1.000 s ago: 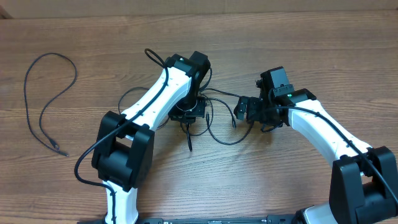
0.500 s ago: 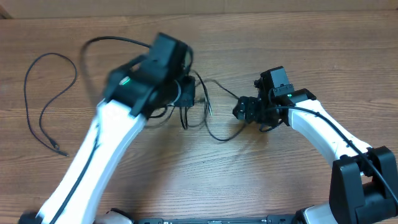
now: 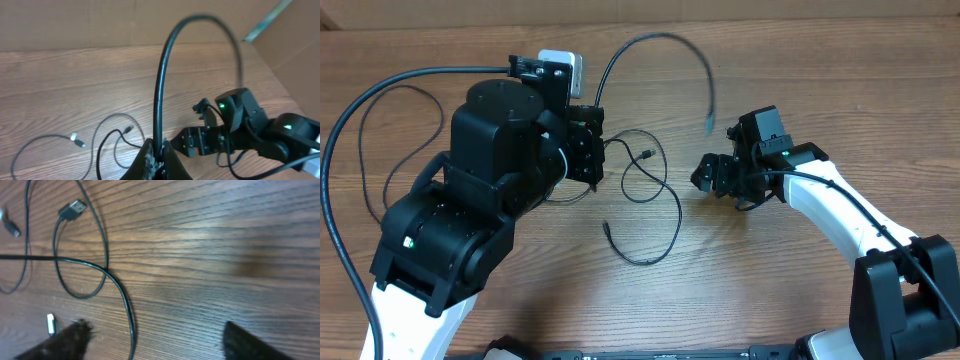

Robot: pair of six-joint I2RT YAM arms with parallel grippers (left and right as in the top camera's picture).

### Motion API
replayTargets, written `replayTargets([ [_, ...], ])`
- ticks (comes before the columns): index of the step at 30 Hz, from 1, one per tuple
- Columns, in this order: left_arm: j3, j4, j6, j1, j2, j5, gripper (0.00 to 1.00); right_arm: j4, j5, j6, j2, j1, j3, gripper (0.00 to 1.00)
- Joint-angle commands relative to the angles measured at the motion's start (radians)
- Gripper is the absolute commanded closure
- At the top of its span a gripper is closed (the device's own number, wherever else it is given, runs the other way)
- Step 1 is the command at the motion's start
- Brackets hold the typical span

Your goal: Untangle cables

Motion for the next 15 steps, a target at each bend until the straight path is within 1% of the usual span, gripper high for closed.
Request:
replayTargets([
  [1, 0.015, -0.008, 0.041, 0.001, 0.005, -0.087, 0.96, 0.004, -0.026, 0.004, 0.004, -0.001, -0.006, 0.06],
  [3, 0.015, -0.019, 0.041, 0.001, 0.005, -0.137, 0.96, -0.006, -0.026, 0.004, 0.004, -0.001, -0.006, 0.01],
  [8, 0.015, -0.066, 0.039, 0.001, 0.007, -0.302, 0.96, -0.050, -0.023, 0.003, 0.004, -0.001, -0.006, 0.00],
  [9, 0.015, -0.083, 0.040, 0.001, 0.008, -0.319, 0.94, -0.057, -0.022, 0.003, 0.004, -0.001, -0.006, 0.00],
  [11, 0.015, -0.119, 0.040, 0.001, 0.013, -0.321, 0.92, -0.060, -0.021, 0.002, 0.004, -0.001, -0.006, 0.00],
  [14, 0.014, -0.189, 0.042, 0.001, 0.039, -0.239, 0.96, -0.059, 0.014, 0.003, 0.004, -0.001, -0.006, 0.00],
  [15, 0.013, -0.213, 0.043, 0.001, 0.053, -0.204, 0.96, -0.060, 0.034, 0.003, 0.004, -0.001, -0.006, 0.00],
])
